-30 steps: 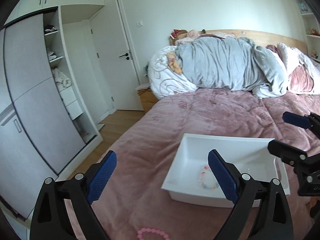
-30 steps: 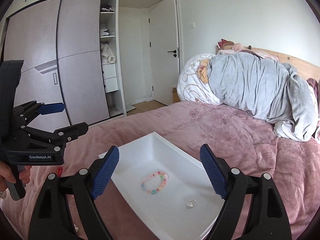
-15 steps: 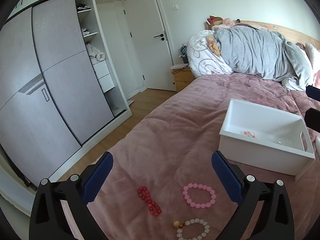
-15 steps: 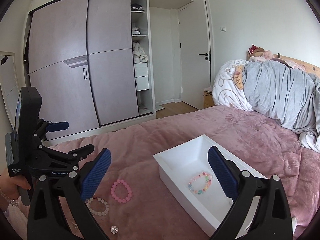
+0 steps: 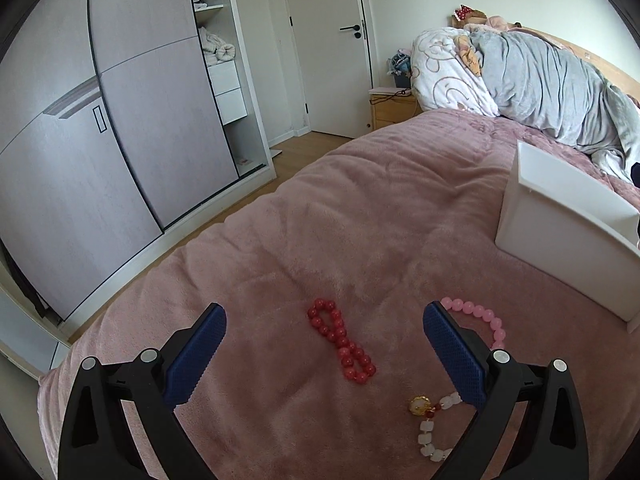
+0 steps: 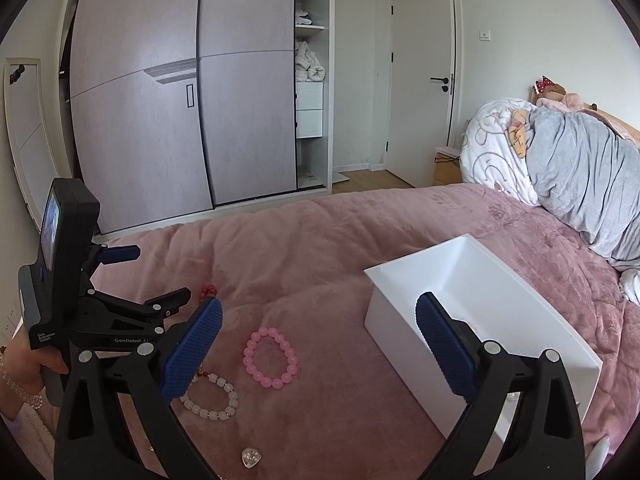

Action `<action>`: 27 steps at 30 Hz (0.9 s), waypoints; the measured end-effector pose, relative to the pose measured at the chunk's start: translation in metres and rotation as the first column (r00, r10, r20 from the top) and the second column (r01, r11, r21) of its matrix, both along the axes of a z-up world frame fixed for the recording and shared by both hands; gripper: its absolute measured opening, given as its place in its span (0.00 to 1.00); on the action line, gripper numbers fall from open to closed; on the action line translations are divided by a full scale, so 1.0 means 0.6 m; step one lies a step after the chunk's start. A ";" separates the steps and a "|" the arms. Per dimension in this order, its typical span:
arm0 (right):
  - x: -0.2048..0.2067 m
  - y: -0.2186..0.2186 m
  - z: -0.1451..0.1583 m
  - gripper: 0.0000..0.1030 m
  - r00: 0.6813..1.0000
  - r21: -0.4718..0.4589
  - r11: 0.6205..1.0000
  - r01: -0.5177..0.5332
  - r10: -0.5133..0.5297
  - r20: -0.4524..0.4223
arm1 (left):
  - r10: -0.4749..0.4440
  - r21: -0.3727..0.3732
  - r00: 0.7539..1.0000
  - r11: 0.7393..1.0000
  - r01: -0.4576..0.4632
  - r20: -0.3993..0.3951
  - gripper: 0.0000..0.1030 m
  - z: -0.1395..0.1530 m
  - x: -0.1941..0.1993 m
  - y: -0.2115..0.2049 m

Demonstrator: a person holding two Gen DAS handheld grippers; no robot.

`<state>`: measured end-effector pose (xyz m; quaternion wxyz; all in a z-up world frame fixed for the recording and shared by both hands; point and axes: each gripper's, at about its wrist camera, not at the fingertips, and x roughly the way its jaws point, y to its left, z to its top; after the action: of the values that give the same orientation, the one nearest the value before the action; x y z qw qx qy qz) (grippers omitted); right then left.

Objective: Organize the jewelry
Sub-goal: 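Move the left tool to the red bead bracelet while the right tool approaches the pink bead bracelet, then grasp the red bead bracelet with the left tool while the right tool grasps the pink bead bracelet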

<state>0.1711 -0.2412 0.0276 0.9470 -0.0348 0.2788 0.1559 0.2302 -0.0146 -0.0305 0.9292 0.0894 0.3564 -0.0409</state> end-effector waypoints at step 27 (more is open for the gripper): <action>0.108 0.100 -0.237 0.79 0.964 -0.055 0.998 -0.042 0.026 -0.263 | -0.106 -0.086 0.979 0.992 0.092 -0.176 0.35 -0.139 0.056 -0.005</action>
<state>0.2361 -0.1809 -0.1147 0.8975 -0.0472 0.4057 0.1666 0.2638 -0.0177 -0.1136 0.8926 0.0671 0.4323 -0.1090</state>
